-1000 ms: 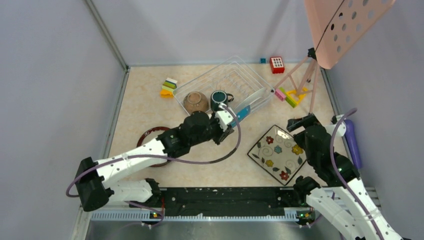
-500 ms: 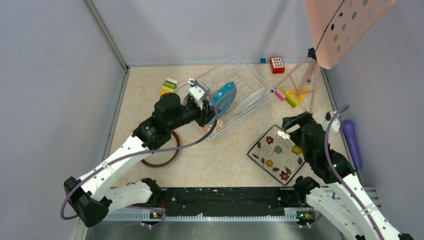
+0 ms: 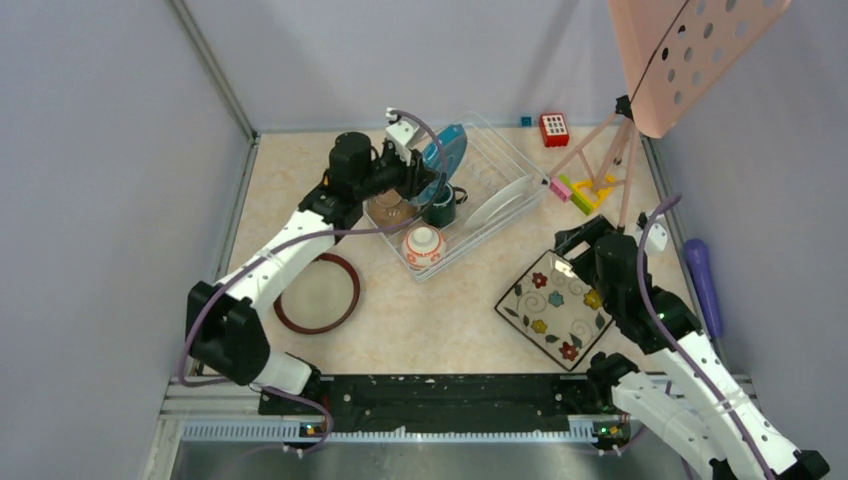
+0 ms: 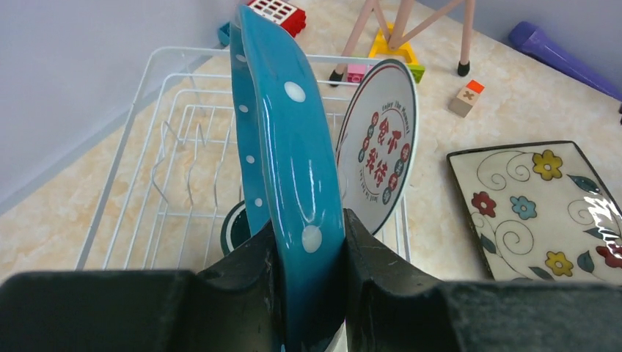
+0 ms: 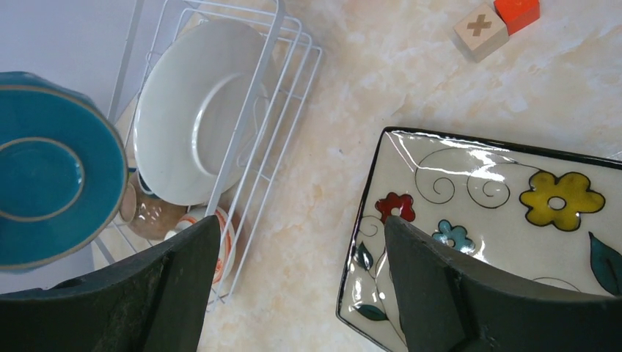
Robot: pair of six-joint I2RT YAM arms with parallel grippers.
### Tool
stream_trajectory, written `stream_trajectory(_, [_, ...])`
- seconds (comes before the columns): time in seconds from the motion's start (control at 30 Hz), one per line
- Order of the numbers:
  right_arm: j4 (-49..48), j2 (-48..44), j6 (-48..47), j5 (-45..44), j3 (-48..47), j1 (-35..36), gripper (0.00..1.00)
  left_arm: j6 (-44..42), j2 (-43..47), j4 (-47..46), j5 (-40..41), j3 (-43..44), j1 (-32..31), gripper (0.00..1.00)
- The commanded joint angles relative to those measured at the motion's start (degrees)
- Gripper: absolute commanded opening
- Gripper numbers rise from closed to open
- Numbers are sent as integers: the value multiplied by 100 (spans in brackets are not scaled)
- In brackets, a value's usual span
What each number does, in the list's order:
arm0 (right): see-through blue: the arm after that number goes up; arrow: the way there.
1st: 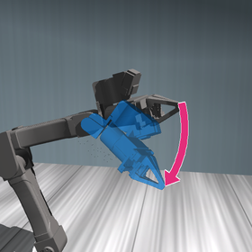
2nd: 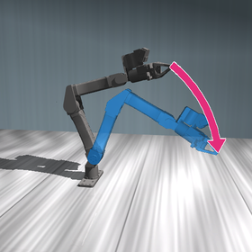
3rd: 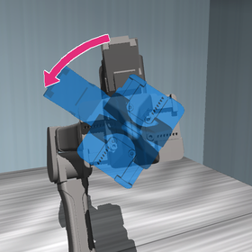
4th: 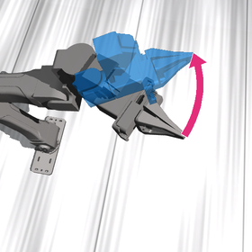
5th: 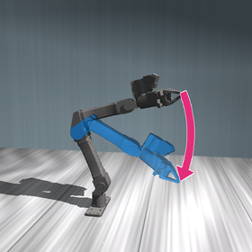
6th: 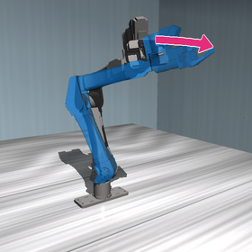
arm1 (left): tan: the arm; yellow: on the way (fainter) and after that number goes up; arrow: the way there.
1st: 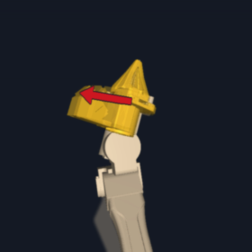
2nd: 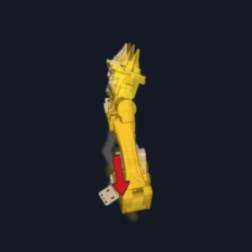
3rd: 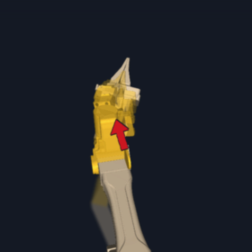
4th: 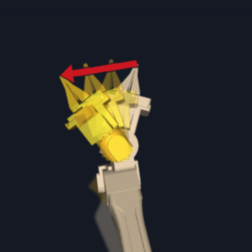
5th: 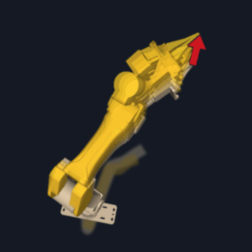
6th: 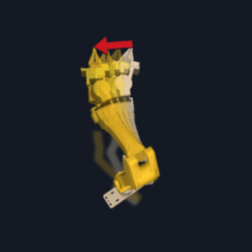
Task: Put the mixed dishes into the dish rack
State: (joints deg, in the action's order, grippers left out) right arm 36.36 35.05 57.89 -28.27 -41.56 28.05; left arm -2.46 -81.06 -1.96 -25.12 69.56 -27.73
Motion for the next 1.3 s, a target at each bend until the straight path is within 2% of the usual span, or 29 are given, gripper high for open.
stream_trajectory(0.0, [-137, 151, -218, 87, -383, 16, 80, 198, -230, -1685, -827, 880, 168, 0])
stream_trajectory(0.33, [-265, 743, -143, 96, -517, 16, 78, 1228, -1183, -3444, -1393, 994, 201, 0])
stream_trajectory(0.67, [-89, 924, 3, 105, -672, 16, 78, 1997, -2218, -4086, -1851, 1515, 198, 0])
stream_trajectory(0.8, [-5, 854, 17, 19, -695, 16, 77, 2151, -2481, -4012, -1988, 1669, 208, 0])
stream_trajectory(0.97, [-4, 806, 76, 26, -622, 16, 77, 2526, -2811, -4411, -2236, 1692, 198, 0])
stream_trajectory(1.27, [-60, 835, 65, 35, -615, 17, 77, 1617, -3366, -3366, -2204, 2080, 182, 0])
